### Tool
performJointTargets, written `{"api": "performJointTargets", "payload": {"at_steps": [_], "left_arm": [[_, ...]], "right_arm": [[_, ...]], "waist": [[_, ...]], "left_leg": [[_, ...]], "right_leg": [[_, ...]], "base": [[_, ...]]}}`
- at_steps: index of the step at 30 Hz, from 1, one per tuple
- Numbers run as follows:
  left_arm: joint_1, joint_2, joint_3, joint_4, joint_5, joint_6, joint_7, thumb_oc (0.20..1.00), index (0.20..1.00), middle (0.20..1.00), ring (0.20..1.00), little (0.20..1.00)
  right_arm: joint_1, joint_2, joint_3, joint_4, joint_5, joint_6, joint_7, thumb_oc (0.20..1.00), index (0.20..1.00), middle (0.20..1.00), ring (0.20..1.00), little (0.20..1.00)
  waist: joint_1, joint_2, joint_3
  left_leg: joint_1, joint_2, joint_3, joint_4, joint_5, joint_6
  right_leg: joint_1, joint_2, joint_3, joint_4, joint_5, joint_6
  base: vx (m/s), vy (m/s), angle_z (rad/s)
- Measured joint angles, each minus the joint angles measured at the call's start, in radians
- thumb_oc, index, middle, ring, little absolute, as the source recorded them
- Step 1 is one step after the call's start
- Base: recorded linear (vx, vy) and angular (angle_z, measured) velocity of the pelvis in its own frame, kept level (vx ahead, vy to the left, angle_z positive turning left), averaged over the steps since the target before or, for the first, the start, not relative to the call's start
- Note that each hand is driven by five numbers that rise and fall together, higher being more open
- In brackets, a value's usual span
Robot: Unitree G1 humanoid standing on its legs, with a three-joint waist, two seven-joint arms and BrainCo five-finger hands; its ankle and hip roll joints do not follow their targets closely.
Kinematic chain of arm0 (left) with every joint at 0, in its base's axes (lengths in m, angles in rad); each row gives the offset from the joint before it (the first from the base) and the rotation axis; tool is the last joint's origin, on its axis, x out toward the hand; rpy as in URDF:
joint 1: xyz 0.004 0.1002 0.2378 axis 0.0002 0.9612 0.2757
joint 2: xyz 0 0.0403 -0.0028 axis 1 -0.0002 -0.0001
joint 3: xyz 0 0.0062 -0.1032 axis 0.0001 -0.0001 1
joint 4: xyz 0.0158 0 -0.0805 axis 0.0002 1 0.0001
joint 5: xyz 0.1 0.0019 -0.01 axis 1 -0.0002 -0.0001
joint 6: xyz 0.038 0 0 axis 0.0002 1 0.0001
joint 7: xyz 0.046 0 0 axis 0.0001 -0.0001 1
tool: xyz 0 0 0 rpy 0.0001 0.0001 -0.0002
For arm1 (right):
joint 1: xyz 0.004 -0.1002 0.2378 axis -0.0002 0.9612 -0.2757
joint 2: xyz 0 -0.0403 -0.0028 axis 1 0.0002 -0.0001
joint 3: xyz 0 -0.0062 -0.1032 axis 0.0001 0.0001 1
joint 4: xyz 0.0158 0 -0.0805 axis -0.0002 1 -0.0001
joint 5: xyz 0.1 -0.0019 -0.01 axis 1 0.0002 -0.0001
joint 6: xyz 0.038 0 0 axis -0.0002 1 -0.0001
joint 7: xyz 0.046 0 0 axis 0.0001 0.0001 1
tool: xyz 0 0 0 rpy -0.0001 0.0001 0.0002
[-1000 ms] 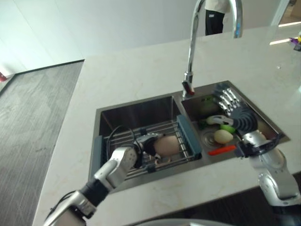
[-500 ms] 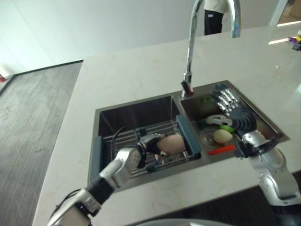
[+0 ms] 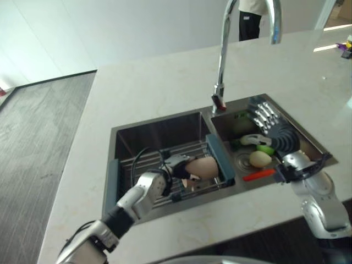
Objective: Place the dishes in the dishwasher.
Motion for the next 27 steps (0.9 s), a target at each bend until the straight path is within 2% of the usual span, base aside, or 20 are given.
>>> {"api": "performJointTargets", "payload": {"at_steps": [8, 11, 16, 18, 19, 21, 25, 27], "left_arm": [[0.008, 0.057, 0.03, -0.005, 0.0, -0.034, 0.078, 0.2, 0.2, 0.2, 0.2, 0.2], [0.034, 0.073, 0.078, -0.02, 0.0, -0.049, 0.091, 0.2, 0.2, 0.2, 0.2, 0.2], [0.086, 0.098, 0.188, -0.066, 0.001, -0.081, 0.114, 0.2, 0.2, 0.2, 0.2, 0.2], [0.16, 0.141, 0.299, -0.159, -0.02, -0.101, 0.114, 0.2, 0.2, 0.2, 0.2, 0.2], [0.168, 0.149, 0.337, -0.178, -0.064, -0.103, 0.113, 0.2, 0.2, 0.2, 0.2, 0.2], [0.215, 0.114, 0.449, -0.269, -0.315, -0.103, 0.091, 0.2, 0.2, 0.2, 0.2, 0.2], [0.252, 0.082, 0.505, -0.319, -0.556, -0.107, 0.077, 0.2, 0.2, 0.2, 0.2, 0.2], [0.283, 0.04, 0.566, -0.345, -0.692, -0.107, 0.067, 0.2, 0.2, 0.2, 0.2, 0.2]], "right_arm": [[0.0, 0.0, -0.001, 0.0, 0.0, -0.001, -0.002, 1.0, 1.0, 1.0, 1.0, 1.0], [0.0, 0.0, -0.002, 0.0, -0.001, -0.001, -0.005, 1.0, 1.0, 1.0, 1.0, 1.0], [0.001, 0.0, -0.004, 0.0, -0.001, -0.002, -0.013, 1.0, 1.0, 1.0, 1.0, 1.0], [0.004, 0.0, -0.028, -0.001, -0.002, -0.002, -0.015, 1.0, 1.0, 1.0, 1.0, 1.0], [0.005, 0.0, -0.042, -0.001, -0.003, -0.002, -0.021, 1.0, 1.0, 1.0, 1.0, 1.0], [0.012, 0.003, -0.043, -0.001, -0.032, -0.002, -0.036, 1.0, 1.0, 1.0, 1.0, 1.0], [0.035, 0.006, -0.053, -0.001, -0.041, -0.004, -0.045, 1.0, 1.0, 1.0, 1.0, 1.0], [0.053, 0.013, -0.072, -0.001, -0.041, -0.009, -0.045, 1.0, 1.0, 1.0, 1.0, 1.0]], "waist": [[0.007, 0.0, 0.0], [0.008, 0.001, 0.001], [0.022, 0.005, 0.002], [0.035, 0.005, 0.003], [0.049, 0.005, 0.003], [0.068, 0.002, 0.004], [0.073, 0.002, 0.004], [0.073, 0.002, 0.005]], "left_leg": [[0.0, 0.001, -0.003, 0.0, 0.0, 0.0], [0.001, 0.002, -0.005, 0.0, 0.0, 0.0], [0.002, 0.003, -0.019, 0.0, -0.001, 0.002], [0.0, 0.006, -0.03, 0.0, -0.001, 0.001], [0.0, 0.006, -0.032, 0.0, -0.001, 0.001], [0.0, 0.007, -0.034, 0.0, -0.004, -0.002], [0.0, 0.01, -0.034, 0.001, -0.002, -0.005], [0.0, 0.014, -0.033, 0.006, -0.002, -0.006]], "right_leg": [[0.002, 0.0, -0.004, 0.0, 0.0, -0.001], [0.005, 0.0, -0.007, 0.0, -0.001, -0.001], [0.013, -0.001, -0.024, -0.001, -0.004, -0.002], [0.018, 0.0, -0.032, -0.001, -0.011, -0.009], [0.018, 0.0, -0.034, 0.0, -0.012, -0.008], [0.019, 0.0, -0.037, -0.001, -0.015, -0.009], [0.019, 0.002, -0.037, -0.001, -0.017, -0.006], [0.019, 0.006, -0.04, -0.001, -0.019, -0.007]], "base": [[0.0, 0.0, 0.0], [0.0, -0.001, 0.01], [0.02, -0.006, 0.08], [0.03, -0.021, 0.14], [0.03, -0.051, 0.04], [0.03, -0.067, 0.03], [0.0, -0.106, 0.0], [-0.01, -0.152, 0.01]]}}
